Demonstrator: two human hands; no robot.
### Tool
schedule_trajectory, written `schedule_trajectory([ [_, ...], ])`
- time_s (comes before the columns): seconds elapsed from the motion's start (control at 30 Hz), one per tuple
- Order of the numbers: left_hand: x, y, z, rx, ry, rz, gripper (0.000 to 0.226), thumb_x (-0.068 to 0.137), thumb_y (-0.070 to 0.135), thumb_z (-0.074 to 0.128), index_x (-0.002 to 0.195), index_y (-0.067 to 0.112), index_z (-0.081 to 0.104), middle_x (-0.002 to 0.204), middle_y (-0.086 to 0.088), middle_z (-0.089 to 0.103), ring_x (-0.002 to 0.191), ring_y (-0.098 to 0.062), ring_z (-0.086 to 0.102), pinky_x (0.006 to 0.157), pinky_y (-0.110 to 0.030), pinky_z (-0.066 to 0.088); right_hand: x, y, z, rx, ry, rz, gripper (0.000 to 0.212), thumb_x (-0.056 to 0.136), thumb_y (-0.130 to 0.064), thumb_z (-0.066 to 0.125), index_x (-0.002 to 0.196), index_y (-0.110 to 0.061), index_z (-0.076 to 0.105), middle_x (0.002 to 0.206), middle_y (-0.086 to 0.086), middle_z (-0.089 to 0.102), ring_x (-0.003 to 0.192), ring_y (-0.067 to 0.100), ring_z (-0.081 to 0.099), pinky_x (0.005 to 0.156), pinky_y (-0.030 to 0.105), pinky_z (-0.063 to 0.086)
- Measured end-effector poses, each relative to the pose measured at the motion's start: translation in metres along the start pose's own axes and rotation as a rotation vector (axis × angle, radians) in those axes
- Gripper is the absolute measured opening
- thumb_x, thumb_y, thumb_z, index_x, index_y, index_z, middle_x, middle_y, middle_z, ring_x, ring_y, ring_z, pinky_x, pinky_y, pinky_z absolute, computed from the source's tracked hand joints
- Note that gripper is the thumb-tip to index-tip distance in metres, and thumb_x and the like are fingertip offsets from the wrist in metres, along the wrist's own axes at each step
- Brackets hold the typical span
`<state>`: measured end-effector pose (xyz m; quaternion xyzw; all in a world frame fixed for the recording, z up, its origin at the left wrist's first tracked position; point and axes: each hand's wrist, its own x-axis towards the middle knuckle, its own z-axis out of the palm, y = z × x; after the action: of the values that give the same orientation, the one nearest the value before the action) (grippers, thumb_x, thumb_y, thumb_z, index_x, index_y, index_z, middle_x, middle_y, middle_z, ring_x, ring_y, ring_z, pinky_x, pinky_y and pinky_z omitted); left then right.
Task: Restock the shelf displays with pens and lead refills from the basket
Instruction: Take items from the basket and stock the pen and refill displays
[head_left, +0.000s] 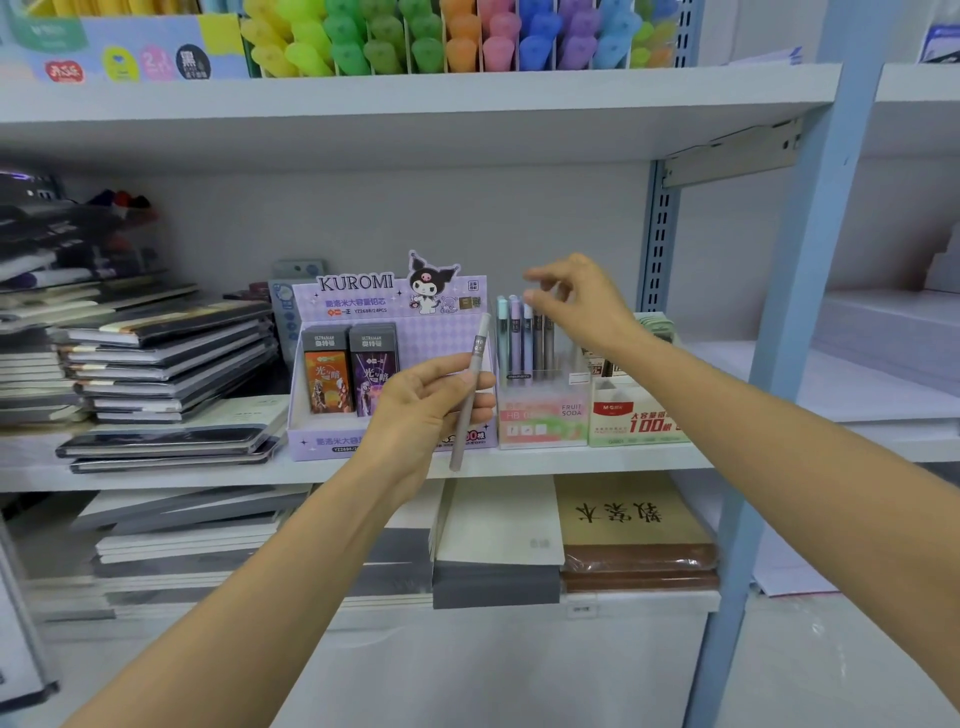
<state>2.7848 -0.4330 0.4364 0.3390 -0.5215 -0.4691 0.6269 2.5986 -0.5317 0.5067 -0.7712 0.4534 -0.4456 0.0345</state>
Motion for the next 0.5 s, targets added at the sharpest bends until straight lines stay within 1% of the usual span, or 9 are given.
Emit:
schedule_trajectory([
  [0.03,0.0,0.0,0.001,0.003,0.0,0.002,0.021,0.094,0.003,0.054,0.114,0.003,0.062,0.091,-0.008,0.075,0.075,-0.018,0.071,0.073,-0.027,0.059,-0.005,-0.004,-0.005,0.208,-0.038,0.005,0.035,0.095,-0.03,0.059,0.128,-0.019,0.061,0.114,-0.001,0.061,0.089,0.01,0.057,0.081,0.025,0.05],
  [0.1,0.001,-0.001,0.005,0.011,-0.003,0.009,0.022,0.096,0.003,0.051,0.114,0.001,0.063,0.09,-0.006,0.075,0.074,-0.017,0.07,0.072,-0.026,0.059,-0.014,-0.011,-0.014,0.558,-0.251,0.017,0.036,0.095,-0.03,0.058,0.129,-0.019,0.06,0.117,-0.003,0.068,0.089,0.008,0.065,0.076,0.02,0.053],
  [0.17,0.001,-0.002,0.01,0.028,-0.01,0.013,0.022,0.097,0.004,0.05,0.115,0.001,0.063,0.088,-0.005,0.075,0.073,-0.016,0.07,0.073,-0.026,0.059,-0.024,-0.018,-0.015,0.622,-0.443,-0.014,0.033,0.093,-0.028,0.061,0.124,-0.019,0.063,0.113,-0.004,0.071,0.096,0.012,0.067,0.077,0.019,0.054],
  [0.2,0.001,-0.002,0.013,0.038,-0.012,0.016,0.022,0.097,0.004,0.05,0.115,0.001,0.063,0.088,-0.004,0.075,0.074,-0.016,0.07,0.073,-0.026,0.059,-0.028,-0.02,-0.013,0.615,-0.481,-0.034,0.03,0.091,-0.025,0.064,0.12,-0.018,0.065,0.109,-0.001,0.072,0.097,0.014,0.068,0.077,0.019,0.054],
  [0.27,0.0,-0.002,0.018,0.064,-0.007,0.029,0.022,0.096,0.004,0.052,0.116,0.002,0.062,0.091,-0.005,0.075,0.079,-0.018,0.071,0.076,-0.027,0.059,-0.03,-0.021,-0.011,0.611,-0.454,-0.056,0.025,0.091,-0.017,0.065,0.115,-0.013,0.068,0.101,0.006,0.074,0.092,0.015,0.069,0.076,0.019,0.054],
  [0.3,0.0,-0.003,0.019,0.127,0.006,0.056,0.022,0.096,0.007,0.054,0.117,0.004,0.062,0.095,-0.005,0.075,0.085,-0.018,0.071,0.079,-0.025,0.058,-0.03,-0.021,-0.012,0.619,-0.422,-0.055,0.022,0.091,-0.014,0.064,0.113,-0.011,0.068,0.099,0.008,0.074,0.09,0.014,0.069,0.075,0.019,0.054],
  [0.4,-0.001,-0.007,0.016,0.616,0.098,0.282,0.026,0.096,0.019,0.057,0.122,0.015,0.06,0.115,0.006,0.064,0.106,-0.009,0.06,0.085,-0.01,0.045,-0.021,-0.014,-0.023,0.617,-0.243,-0.025,0.022,0.094,-0.005,0.058,0.114,-0.005,0.064,0.103,0.016,0.071,0.086,0.011,0.068,0.077,0.02,0.054],
  [0.43,-0.002,-0.007,0.013,0.775,0.094,0.36,0.029,0.097,0.02,0.055,0.126,0.018,0.058,0.122,0.008,0.059,0.114,-0.008,0.053,0.091,-0.013,0.04,-0.018,-0.01,-0.028,0.6,-0.16,-0.017,0.022,0.094,-0.004,0.056,0.116,-0.003,0.063,0.103,0.017,0.07,0.085,0.01,0.068,0.078,0.02,0.054],
  [0.5,-0.002,-0.011,0.009,1.028,-0.015,0.446,0.04,0.097,0.02,0.054,0.136,0.019,0.05,0.138,0.006,0.05,0.131,-0.01,0.039,0.108,-0.025,0.03,-0.011,-0.004,-0.037,0.555,-0.023,-0.023,0.023,0.096,-0.002,0.053,0.118,-0.002,0.061,0.1,0.014,0.069,0.087,0.011,0.067,0.081,0.021,0.054],
])
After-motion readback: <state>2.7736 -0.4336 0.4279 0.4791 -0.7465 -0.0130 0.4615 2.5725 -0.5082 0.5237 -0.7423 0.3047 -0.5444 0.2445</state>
